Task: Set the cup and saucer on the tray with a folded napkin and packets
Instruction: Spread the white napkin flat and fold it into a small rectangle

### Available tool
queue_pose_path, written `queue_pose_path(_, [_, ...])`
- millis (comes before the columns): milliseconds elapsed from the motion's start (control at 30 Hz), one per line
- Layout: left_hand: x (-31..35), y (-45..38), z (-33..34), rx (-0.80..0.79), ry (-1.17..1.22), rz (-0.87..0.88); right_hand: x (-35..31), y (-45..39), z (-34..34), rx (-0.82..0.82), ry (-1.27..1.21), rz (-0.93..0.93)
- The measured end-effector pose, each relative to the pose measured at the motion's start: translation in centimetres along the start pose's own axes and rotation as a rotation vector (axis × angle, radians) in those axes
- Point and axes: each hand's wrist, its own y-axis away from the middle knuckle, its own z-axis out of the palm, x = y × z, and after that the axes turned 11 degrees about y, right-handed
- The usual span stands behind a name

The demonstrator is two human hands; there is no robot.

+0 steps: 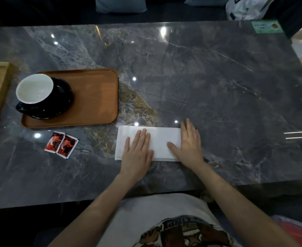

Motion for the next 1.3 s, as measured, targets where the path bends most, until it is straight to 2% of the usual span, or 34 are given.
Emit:
queue_pose_path(100, [0.1,0.0,0.6,-0.024,0.038,-0.04,0.4,-0.3,-0.2,-0.031,-0.003,-0.004])
queue_pose_path(267, [-0.2,0.1,0.8,-0.032,0.067,-0.019,-0.2,-0.9,-1.9,-0.011,-0.191,0.028])
queue_pose_path(433, [-0.1,0.2,0.7,-0.072,0.124,-0.018,-0.5,-1.4,-3.0,-0.114,-0.586,0.202])
queue_pose_path(533, [-0.1,0.3,0.4,-0.114,0.103,-0.026,-0.8,-1.9,-3.3,-0.171,-0.733,0.326])
queue_pose_path(700, [0.6,0.3,-0.6,-0.146,0.181,-0.048,-1.1,-2.9,-4.4,-0.229,-0.826,0.395])
queue_pose_path(833, [2.7,0.9,-1.0,-0.08,0.257,0.033,-1.9,-3.7,-5.5,-0.255,-0.823,0.395])
queue_pose_path(900, [3.9,1.0,-0.5,-0.036,0.308,-0.003,-2.5,-4.1,-6.2,-0.277,-0.779,0.363])
queue_pose_path(1033, [5.0,1.2,-0.4,0.116,0.674,-0.219,-4.4,-4.7,-7.4,-0.298,-0.813,0.254])
queue_pose_path(1167, [4.3,1.0,-2.6,0.217,1.264,-0.583,-5.9,-5.8,-7.7,-0.296,-0.935,0.206])
queue_pose_path(1233, [3.6,1.1,-3.3,0.234,1.487,-0.681,-6.2,-6.6,-7.1,-0.298,-0.858,0.154])
queue_pose_path(1300, [3.2,1.3,-3.7,0.256,1.611,-0.723,-6.7,-6.9,-6.2,-0.388,-0.783,0.065])
